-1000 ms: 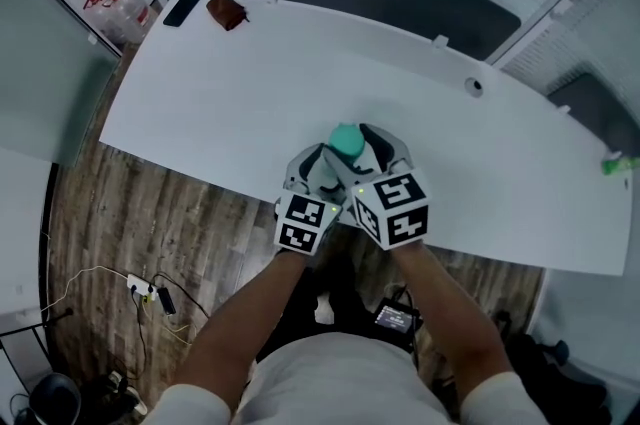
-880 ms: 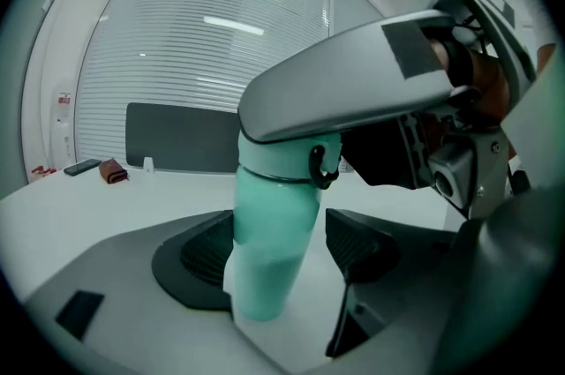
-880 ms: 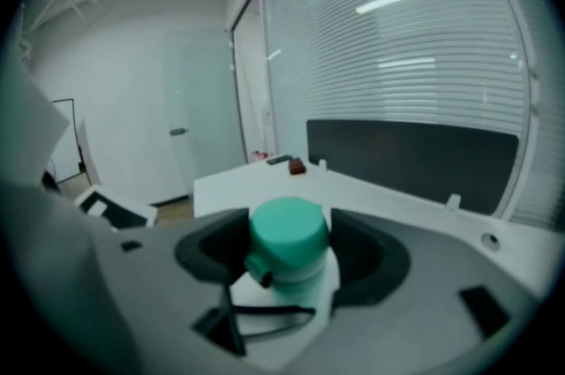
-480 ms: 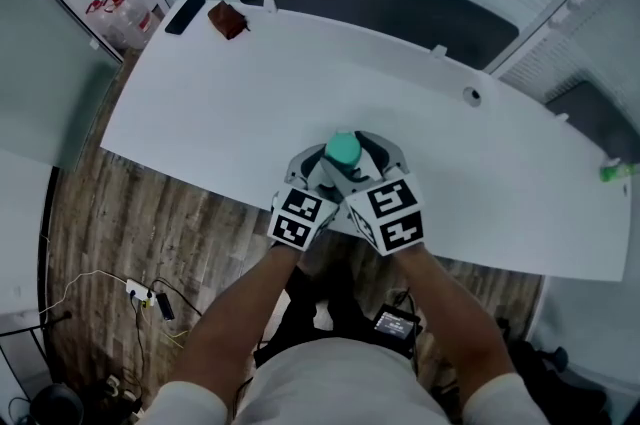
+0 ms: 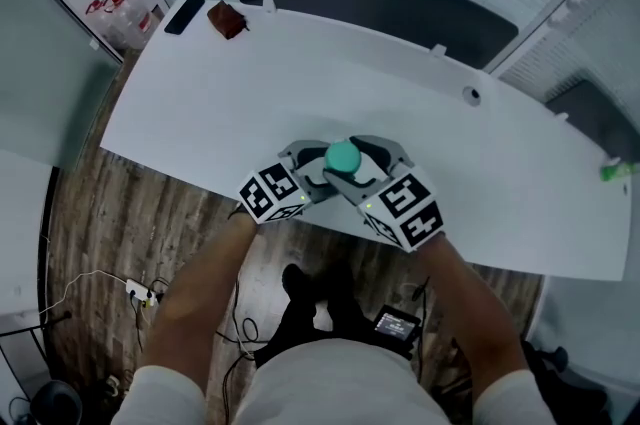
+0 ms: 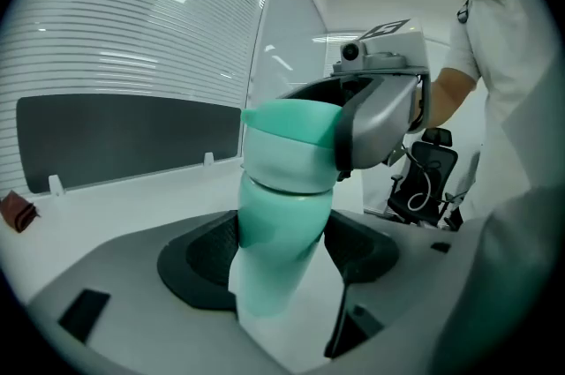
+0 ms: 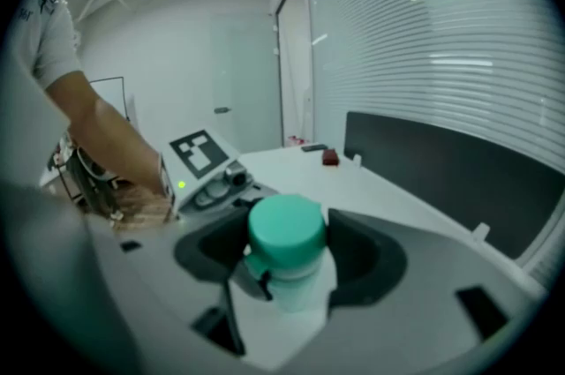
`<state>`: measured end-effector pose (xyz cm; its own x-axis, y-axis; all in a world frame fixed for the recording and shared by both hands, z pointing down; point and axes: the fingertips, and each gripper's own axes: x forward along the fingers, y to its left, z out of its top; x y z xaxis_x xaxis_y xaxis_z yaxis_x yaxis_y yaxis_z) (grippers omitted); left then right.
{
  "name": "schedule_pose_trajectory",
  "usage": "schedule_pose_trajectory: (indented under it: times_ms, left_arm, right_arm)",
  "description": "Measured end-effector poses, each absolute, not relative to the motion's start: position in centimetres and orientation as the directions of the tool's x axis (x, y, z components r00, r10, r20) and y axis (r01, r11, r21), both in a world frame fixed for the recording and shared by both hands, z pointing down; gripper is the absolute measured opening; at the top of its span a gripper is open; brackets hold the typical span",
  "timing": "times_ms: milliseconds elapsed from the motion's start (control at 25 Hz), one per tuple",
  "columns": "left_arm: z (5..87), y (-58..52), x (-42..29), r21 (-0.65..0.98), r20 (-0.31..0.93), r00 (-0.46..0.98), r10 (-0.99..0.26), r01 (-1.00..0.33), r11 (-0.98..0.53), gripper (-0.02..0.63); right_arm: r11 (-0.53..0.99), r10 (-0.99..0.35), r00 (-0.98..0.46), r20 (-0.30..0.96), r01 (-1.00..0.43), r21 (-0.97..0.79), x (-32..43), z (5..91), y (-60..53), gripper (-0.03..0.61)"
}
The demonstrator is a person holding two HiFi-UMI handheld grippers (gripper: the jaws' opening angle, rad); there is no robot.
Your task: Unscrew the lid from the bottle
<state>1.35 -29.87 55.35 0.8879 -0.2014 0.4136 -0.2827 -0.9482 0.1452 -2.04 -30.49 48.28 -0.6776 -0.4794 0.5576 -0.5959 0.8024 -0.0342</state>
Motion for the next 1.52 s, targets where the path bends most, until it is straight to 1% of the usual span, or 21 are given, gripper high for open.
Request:
schedule_pose_trajectory:
  times_ms: [80,120,240,360,520,600,680,960,1120,1200,1280,1440,1520]
  left_arm:
    - [55.3,-30.0,1.3,0.149,0.421,0.884,-0.201,-0.286,-0.947,0.314]
    - [55.3,-30.2,1.2,0.148,0.419,0.879,-0.227,-0.313,-0.938,0.316]
    - [55.2,-30.4,0.3,0.129,0.383,0.834,-0.398,-0.475,-0.871,0.319]
    - [55.6,-30.4,-0.4,0.11,0.353,0.746,-0.564,-0.632,-0.767,0.319]
    - [56.3,-30.7,0.0,0.094,0.376,0.657,-0.654,-0.729,-0.678,0.319]
    - [56.3,-31.0,0.2,0.097,0.38,0.643,-0.665,-0.743,-0.662,0.318]
    - [56.3,-31.0,0.3,0.107,0.381,0.663,-0.644,-0.724,-0.682,0.316]
    - [56.4,-30.2,0.8,0.111,0.408,0.803,-0.433,-0.515,-0.85,0.311]
    - [56.5,-29.5,0.9,0.114,0.43,0.849,-0.307,-0.388,-0.914,0.31]
    - [56.7,-29.5,0.9,0.1,0.454,0.849,-0.27,-0.35,-0.932,0.31]
    - [56.3,-29.5,0.9,0.069,0.465,0.835,-0.294,-0.366,-0.928,0.311]
    - [55.5,-29.6,-0.4,-0.028,0.417,0.758,-0.501,-0.541,-0.841,0.311]
    - [55.5,-29.5,-0.8,-0.035,0.395,0.708,-0.585,-0.625,-0.78,0.311]
  right_arm:
    - [0.799,-0.482,-0.675,0.559,-0.601,-0.036,-2.1,48.3,-30.6,0.288]
    - [0.788,-0.494,-0.667,0.557,-0.615,-0.037,-2.0,48.3,-30.8,0.288]
    - [0.737,-0.544,-0.635,0.549,-0.674,-0.048,-1.9,48.3,-31.1,0.288]
    - [0.685,-0.591,-0.596,0.544,-0.726,-0.052,-1.8,48.2,-31.1,0.288]
    - [0.621,-0.642,-0.546,0.538,-0.782,-0.052,-1.9,48.2,-31.1,0.288]
    - [0.611,-0.652,-0.538,0.534,-0.79,-0.049,-2.0,48.2,-31.1,0.288]
    - [0.631,-0.637,-0.556,0.534,-0.774,-0.053,-2.1,48.2,-31.1,0.288]
    - [0.781,-0.521,-0.657,0.546,-0.624,-0.006,-2.2,48.1,-30.3,0.288]
    - [0.845,-0.438,-0.704,0.56,-0.535,-0.012,-2.3,48.2,-29.7,0.288]
    - [0.852,-0.423,-0.712,0.56,-0.523,-0.022,-2.3,48.2,-29.7,0.288]
    - [0.834,-0.446,-0.7,0.558,-0.552,-0.026,-2.2,48.2,-29.8,0.288]
    - [0.768,-0.523,-0.652,0.549,-0.64,-0.029,-2.3,48.2,-30.2,0.288]
    - [0.733,-0.556,-0.625,0.548,-0.68,-0.031,-2.1,48.3,-30.2,0.288]
